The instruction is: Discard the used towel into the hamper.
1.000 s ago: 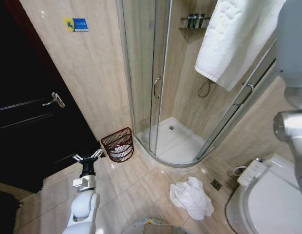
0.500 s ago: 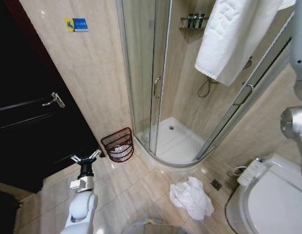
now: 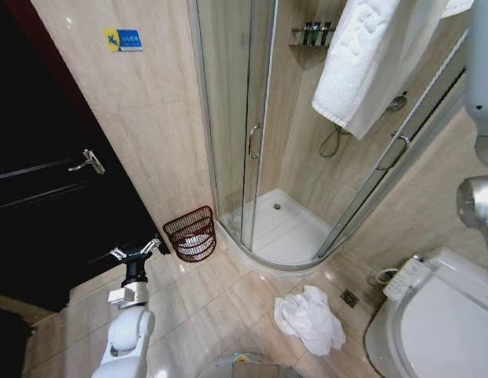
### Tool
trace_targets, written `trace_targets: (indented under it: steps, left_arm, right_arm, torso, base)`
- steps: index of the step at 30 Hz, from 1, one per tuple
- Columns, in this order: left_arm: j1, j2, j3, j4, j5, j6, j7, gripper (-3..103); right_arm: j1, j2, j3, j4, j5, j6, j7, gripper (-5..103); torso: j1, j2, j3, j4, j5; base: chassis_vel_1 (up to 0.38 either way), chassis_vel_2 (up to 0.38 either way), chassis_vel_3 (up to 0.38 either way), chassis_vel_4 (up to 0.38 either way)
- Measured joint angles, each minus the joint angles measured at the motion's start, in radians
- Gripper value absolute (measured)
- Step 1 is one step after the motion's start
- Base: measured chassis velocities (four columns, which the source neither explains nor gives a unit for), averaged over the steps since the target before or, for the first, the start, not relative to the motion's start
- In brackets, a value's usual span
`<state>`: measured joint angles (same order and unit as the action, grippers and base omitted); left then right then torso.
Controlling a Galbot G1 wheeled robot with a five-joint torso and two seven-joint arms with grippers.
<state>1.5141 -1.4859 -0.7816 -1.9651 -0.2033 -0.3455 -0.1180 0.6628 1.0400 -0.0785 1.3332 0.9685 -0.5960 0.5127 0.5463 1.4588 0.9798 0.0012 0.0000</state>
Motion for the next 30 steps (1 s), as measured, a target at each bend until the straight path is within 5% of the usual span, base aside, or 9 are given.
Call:
trace_targets:
  steps: [10, 21, 23, 24, 30]
  left_arm:
    - [0.001, -0.012, 0.001, 0.000, 0.010, -0.003, -0.001, 100]
    - [0.001, -0.020, 0.011, -0.008, 0.028, -0.005, 0.001, 100]
    - [0.002, -0.020, 0.012, -0.008, 0.029, -0.005, 0.001, 100]
    - [0.001, -0.022, 0.013, -0.009, 0.034, -0.004, 0.001, 100]
    - [-0.003, -0.033, 0.020, -0.013, 0.045, 0.000, 0.002, 100]
  right_arm:
    - [-0.071, -0.065, 0.025, 0.101, 0.014, 0.014, 0.012, 8]
    - [-0.274, -0.256, 0.087, 0.336, 0.112, 0.010, 0.024, 8]
    - [-0.287, -0.264, 0.091, 0.343, 0.117, 0.007, 0.023, 8]
    - [-0.326, -0.288, 0.102, 0.364, 0.128, 0.000, 0.020, 8]
    - [-0.359, -0.320, 0.129, 0.389, 0.138, -0.004, 0.012, 8]
  torso:
    - [0.000, 0.000, 0.000, 0.0001, -0.0002]
    - [-0.001, 0.001, -0.001, -0.0001, -0.0017]
    - [-0.001, 0.001, 0.000, -0.0002, -0.0007]
    - [0.001, -0.001, 0.001, 0.0002, 0.0034]
    - [0.000, -0.001, 0.001, -0.0002, 0.0011]
  base:
    - [0.000, 0.000, 0.000, 0.000]
    - [0.000, 0.000, 0.000, 0.000]
    - [0.000, 0.000, 0.000, 0.000]
    - [0.000, 0.000, 0.000, 0.000]
    - [0.000, 0.000, 0.000, 0.000]
